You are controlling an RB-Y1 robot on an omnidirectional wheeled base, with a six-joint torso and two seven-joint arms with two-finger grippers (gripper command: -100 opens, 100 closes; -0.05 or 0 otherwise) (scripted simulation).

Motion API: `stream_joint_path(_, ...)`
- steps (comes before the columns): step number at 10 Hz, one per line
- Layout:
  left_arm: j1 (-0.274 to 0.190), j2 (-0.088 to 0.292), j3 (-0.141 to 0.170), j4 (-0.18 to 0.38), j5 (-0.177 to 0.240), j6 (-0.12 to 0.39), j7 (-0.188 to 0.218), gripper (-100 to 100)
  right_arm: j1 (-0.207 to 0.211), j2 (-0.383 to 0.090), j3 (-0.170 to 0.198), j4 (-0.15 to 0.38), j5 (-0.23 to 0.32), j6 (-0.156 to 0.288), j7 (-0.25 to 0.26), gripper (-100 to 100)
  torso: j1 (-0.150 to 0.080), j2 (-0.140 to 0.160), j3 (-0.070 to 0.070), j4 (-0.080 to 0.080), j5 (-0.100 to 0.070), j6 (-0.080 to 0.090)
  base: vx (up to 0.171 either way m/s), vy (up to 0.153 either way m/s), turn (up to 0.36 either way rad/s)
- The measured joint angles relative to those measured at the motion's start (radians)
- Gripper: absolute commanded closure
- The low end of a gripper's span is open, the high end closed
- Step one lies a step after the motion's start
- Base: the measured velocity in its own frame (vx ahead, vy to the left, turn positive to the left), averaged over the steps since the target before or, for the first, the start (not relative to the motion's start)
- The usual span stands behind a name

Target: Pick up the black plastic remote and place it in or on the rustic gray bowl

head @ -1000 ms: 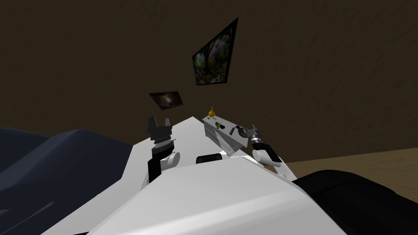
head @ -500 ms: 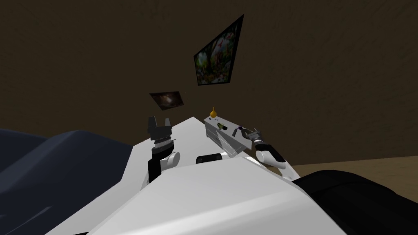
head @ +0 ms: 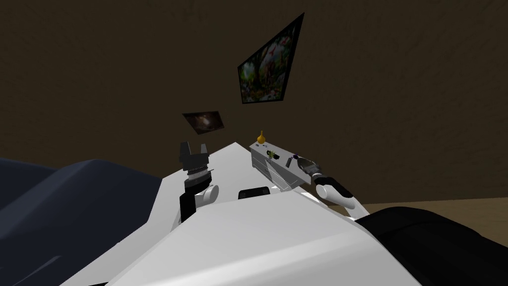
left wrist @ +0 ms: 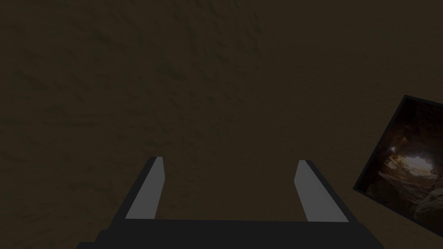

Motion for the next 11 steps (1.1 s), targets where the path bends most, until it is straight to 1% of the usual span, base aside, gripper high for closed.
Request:
stream_joint_path(1,0.0,0.0,0.0,0.0,0.0,0.0,0.0,0,0.006,-0.002,-0.01,0.022,-0.016,0.029,-0.025,-100,0.0,-0.002,-0.001,0.0,0.0,0.0,0.076,0.078,0.0)
stream_joint_path(2,0.0,0.0,0.0,0.0,0.0,0.0,0.0,0,0.01,-0.016,-0.017,0.039,-0.034,0.059,-0.049,-100,0.0,-0.001,0.0,0.0,0.0,0.0,0.073,0.091,0.013)
stream_joint_path(3,0.0,0.0,0.0,0.0,0.0,0.0,0.0,0,0.006,-0.024,-0.023,0.076,-0.052,0.079,-0.074,-100,0.0,0.0,0.0,0.0,0.0,0.0,0.071,0.075,0.001)
stream_joint_path(4,0.0,0.0,0.0,0.0,0.0,0.0,0.0,0,0.006,-0.039,-0.028,0.101,-0.071,0.098,-0.097,-100,-0.001,0.0,0.0,0.0,0.0,0.0,0.032,0.031,-0.003)
stream_joint_path(5,0.0,0.0,0.0,0.0,0.0,0.0,0.0,0,0.006,-0.042,-0.032,0.104,-0.075,0.123,-0.111,-100,-0.003,0.002,0.001,0.0,0.0,0.0,0.046,0.055,0.022)
stream_joint_path(6,0.0,0.0,0.0,0.0,0.0,0.0,0.0,0,0.017,-0.044,-0.046,0.109,-0.089,0.153,-0.136,-100,-0.002,0.002,0.001,0.0,0.0,0.0,0.06,0.054,-0.004)
stream_joint_path(7,0.0,0.0,0.0,0.0,0.0,0.0,0.0,0,0.005,-0.049,-0.054,0.129,-0.093,0.185,-0.158,-100,-0.002,0.001,0.001,0.0,0.0,0.0,0.038,0.03,0.001)
stream_joint_path(8,0.0,0.0,0.0,0.0,0.0,0.0,0.0,0,0.003,-0.054,-0.054,0.139,-0.099,0.205,-0.167,-100,-0.003,0.002,0.001,0.0,-0.001,0.0,0.075,0.05,0.019)
stream_joint_path(9,0.0,0.0,0.0,0.0,0.0,0.0,0.0,0,-0.004,-0.066,-0.056,0.184,-0.121,0.218,-0.185,-100,-0.003,0.0,0.0,0.0,-0.001,0.0,0.077,0.053,0.003)
stream_joint_path(10,0.0,0.0,0.0,0.0,0.0,0.0,0.0,0,-0.003,-0.071,-0.065,0.191,-0.129,0.245,-0.207,-100,-0.002,0.0,0.0,0.0,0.0,0.0,0.031,0.03,-0.003)
stream_joint_path(11,0.0,0.0,0.0,0.0,0.0,0.0,0.0,0,0.002,-0.068,-0.071,0.181,-0.128,0.27,-0.219,-100,-0.003,0.002,0.001,0.0,-0.001,0.0,0.049,0.054,0.02)
